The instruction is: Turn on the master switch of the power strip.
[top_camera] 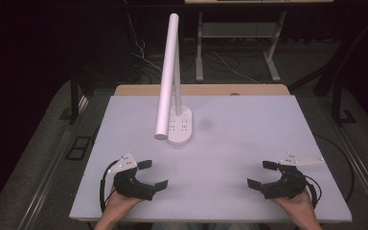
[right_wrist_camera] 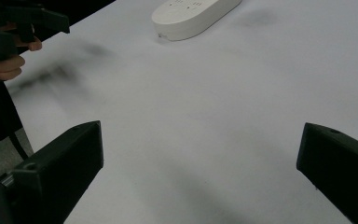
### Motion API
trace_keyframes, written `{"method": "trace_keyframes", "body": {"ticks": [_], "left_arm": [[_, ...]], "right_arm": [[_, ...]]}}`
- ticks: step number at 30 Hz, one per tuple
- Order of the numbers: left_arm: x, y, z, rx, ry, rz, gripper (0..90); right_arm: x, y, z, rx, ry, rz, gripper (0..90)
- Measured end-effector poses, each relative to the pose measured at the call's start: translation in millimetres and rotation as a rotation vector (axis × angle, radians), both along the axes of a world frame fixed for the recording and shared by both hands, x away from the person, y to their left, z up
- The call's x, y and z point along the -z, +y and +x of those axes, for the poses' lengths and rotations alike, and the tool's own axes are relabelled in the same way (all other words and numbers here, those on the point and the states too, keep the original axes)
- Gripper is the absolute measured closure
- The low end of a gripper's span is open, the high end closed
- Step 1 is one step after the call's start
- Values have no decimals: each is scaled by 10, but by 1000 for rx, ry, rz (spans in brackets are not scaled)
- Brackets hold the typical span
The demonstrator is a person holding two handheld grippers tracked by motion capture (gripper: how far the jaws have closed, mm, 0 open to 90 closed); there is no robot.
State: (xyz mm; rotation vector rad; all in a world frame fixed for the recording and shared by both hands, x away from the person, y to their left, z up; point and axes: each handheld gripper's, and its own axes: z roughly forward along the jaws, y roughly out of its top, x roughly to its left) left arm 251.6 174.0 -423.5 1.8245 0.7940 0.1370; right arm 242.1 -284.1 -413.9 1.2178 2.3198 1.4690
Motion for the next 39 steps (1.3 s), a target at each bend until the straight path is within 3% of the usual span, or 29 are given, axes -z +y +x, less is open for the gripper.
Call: {"method": "trace_keyframes", "body": {"ticks": [39], "left_arm": [[-97, 20, -1, 21, 13, 39, 0]], "right_arm": [[34, 9, -11, -29, 40, -18, 0]]}}
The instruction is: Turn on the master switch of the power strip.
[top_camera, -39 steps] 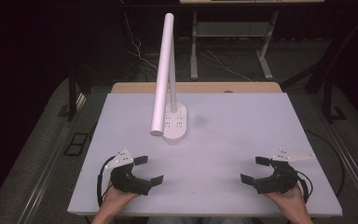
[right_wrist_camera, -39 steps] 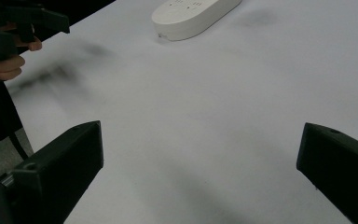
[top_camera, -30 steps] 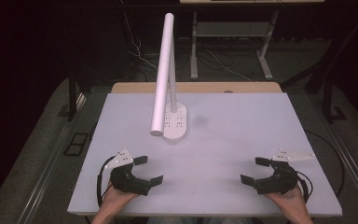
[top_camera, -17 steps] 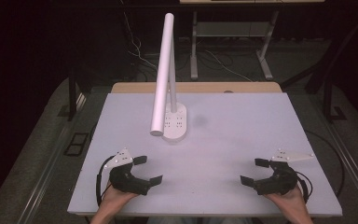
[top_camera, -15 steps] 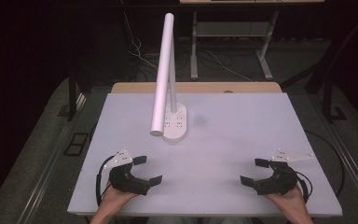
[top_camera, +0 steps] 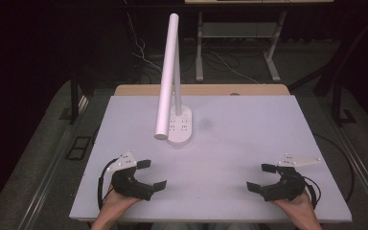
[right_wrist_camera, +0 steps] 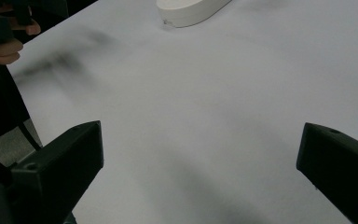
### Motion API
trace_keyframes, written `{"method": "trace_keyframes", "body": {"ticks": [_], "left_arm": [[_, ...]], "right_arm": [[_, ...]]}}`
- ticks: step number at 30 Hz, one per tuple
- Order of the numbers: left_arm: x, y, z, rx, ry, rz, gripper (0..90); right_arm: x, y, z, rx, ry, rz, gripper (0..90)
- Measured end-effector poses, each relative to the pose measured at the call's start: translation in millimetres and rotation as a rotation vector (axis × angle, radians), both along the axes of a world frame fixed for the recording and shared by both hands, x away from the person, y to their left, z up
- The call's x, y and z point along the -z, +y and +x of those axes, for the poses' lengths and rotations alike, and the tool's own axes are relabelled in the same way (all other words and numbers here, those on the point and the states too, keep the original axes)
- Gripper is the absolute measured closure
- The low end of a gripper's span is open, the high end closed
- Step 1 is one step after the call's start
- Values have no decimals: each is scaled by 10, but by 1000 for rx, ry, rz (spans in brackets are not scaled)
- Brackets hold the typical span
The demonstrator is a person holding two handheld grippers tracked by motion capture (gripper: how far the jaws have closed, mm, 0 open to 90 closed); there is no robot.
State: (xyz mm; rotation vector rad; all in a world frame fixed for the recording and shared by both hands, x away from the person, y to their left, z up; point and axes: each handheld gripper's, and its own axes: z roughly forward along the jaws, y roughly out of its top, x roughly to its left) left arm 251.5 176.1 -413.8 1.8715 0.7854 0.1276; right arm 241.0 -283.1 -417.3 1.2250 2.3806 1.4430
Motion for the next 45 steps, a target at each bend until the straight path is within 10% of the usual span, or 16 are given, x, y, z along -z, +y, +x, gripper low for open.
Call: {"method": "trace_keyframes", "body": {"ticks": [45], "left_arm": [[-224, 11, 458, 17, 64, 50, 0]], "right_arm": [[0, -4, 2, 3, 3, -5, 0]]}}
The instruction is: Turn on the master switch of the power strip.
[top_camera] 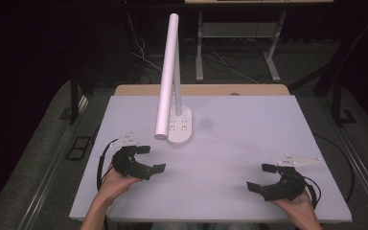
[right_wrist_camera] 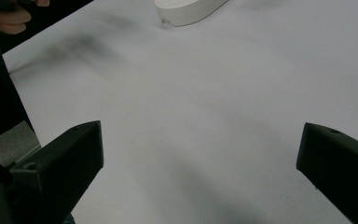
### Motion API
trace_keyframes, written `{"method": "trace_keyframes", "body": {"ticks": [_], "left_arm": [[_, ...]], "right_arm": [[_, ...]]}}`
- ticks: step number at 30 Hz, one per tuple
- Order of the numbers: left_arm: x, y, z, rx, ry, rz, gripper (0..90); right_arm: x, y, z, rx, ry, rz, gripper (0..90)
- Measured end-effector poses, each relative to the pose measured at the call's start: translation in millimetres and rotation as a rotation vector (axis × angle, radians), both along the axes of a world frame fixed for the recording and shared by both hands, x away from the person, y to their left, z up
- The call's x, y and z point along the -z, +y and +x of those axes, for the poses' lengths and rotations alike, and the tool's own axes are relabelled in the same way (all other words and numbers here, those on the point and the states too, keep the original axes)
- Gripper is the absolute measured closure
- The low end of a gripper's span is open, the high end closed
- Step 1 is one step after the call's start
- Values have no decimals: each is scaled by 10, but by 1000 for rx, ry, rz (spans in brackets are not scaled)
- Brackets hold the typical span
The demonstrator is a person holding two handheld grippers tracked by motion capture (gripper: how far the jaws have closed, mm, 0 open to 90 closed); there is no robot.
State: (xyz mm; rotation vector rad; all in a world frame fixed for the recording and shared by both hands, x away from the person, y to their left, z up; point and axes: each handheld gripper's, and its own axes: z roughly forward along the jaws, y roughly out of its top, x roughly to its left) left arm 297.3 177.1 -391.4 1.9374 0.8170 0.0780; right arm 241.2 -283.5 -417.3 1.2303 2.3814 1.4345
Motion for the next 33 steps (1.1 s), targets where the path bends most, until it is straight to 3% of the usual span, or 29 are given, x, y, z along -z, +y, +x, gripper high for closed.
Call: {"method": "trace_keyframes", "body": {"ticks": [10, 18, 33], "left_arm": [[-57, -29, 134, 12, 2, 30, 0], [-90, -6, 237, 8, 8, 27, 0], [-183, -3, 490, 3, 11, 73, 0]], "right_arm": [[-1, -5, 0, 3, -4, 0, 0], [1, -7, 3, 2, -2, -1, 0], [2, -12, 2, -2, -3, -5, 0]]}}
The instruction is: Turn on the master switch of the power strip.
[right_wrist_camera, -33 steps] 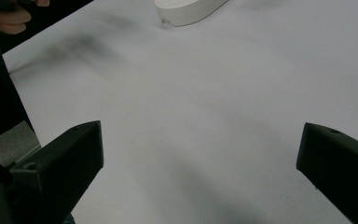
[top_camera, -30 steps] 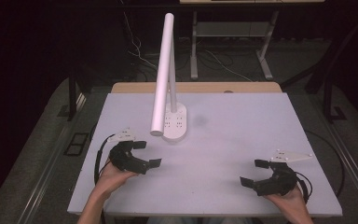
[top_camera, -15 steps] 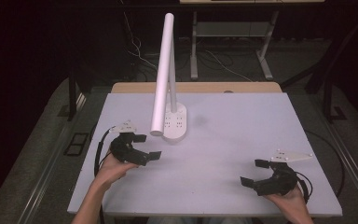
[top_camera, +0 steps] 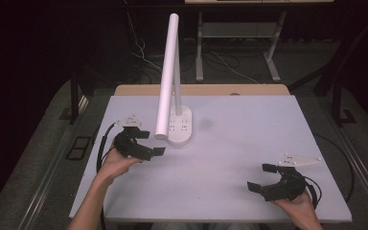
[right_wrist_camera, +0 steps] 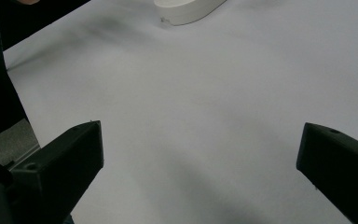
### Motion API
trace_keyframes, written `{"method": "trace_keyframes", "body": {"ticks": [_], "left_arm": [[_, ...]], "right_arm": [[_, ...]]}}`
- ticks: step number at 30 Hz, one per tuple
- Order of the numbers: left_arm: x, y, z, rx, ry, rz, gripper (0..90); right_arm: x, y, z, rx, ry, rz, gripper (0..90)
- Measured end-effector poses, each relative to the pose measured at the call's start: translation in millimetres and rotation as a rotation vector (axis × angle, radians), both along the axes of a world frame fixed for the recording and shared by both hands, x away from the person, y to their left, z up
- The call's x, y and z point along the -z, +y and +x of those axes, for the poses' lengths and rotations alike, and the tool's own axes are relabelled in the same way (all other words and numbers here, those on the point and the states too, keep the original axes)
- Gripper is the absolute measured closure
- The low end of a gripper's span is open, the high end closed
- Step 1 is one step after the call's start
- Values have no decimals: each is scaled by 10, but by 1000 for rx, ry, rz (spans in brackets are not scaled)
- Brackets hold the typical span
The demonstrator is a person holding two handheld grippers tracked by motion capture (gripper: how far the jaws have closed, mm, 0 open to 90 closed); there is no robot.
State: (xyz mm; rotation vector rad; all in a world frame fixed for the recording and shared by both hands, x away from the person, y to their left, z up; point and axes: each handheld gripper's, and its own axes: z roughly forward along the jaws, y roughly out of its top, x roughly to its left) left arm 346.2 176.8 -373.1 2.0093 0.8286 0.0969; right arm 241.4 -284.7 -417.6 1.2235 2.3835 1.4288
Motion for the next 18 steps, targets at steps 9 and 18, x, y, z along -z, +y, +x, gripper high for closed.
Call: {"method": "trace_keyframes", "body": {"ticks": [9, 18], "left_arm": [[-51, -2, 132, -9, -1, 23, 0], [-107, -4, 260, -10, 5, 55, 0]], "right_arm": [[-8, -38, 1, 9, 3, 7, 0], [-8, -43, 0, 5, 3, 6, 0]]}}
